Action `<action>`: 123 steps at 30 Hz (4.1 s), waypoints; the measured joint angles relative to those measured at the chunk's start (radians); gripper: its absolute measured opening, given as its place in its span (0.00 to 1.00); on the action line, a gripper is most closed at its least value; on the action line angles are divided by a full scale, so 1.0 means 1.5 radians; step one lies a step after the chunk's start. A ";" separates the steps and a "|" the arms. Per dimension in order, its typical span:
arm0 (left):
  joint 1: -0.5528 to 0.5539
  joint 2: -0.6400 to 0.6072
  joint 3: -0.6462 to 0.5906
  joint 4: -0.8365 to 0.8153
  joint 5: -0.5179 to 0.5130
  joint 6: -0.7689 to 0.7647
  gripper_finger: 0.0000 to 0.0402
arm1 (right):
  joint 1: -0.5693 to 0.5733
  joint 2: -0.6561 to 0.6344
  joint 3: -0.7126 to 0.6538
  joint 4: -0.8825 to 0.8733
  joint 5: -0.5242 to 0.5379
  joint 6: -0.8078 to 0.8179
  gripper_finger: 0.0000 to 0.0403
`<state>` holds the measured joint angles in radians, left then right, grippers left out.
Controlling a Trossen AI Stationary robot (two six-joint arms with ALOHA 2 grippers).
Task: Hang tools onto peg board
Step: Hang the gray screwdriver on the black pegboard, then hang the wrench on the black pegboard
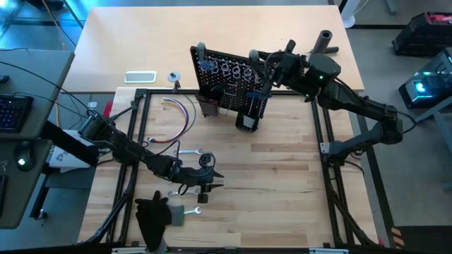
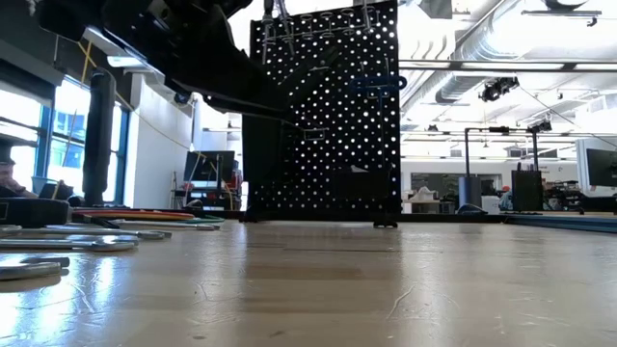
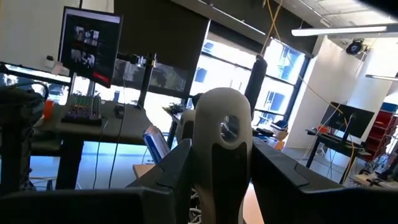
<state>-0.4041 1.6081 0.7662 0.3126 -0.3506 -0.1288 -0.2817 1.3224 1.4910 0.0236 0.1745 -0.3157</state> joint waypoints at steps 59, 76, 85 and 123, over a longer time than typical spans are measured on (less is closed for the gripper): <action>-0.002 0.000 0.000 -0.074 -0.001 0.000 0.35 | 0.207 -0.092 0.000 -0.229 0.076 -0.015 0.45; -0.001 -0.013 0.000 -0.135 -0.031 0.002 0.35 | 0.333 -0.092 0.000 -0.538 0.071 0.145 0.45; -0.001 -0.071 0.000 -0.248 -0.071 -0.011 0.35 | 0.397 -0.077 -0.019 -0.666 0.073 0.259 0.45; 0.254 -0.212 -0.154 -0.576 0.052 -0.091 0.35 | 0.424 -0.074 -0.712 0.143 -0.017 0.422 0.45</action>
<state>-0.0238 1.2900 0.5357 -0.5518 -0.2719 -0.2659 0.3546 1.2110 0.4227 0.2378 0.1489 0.3172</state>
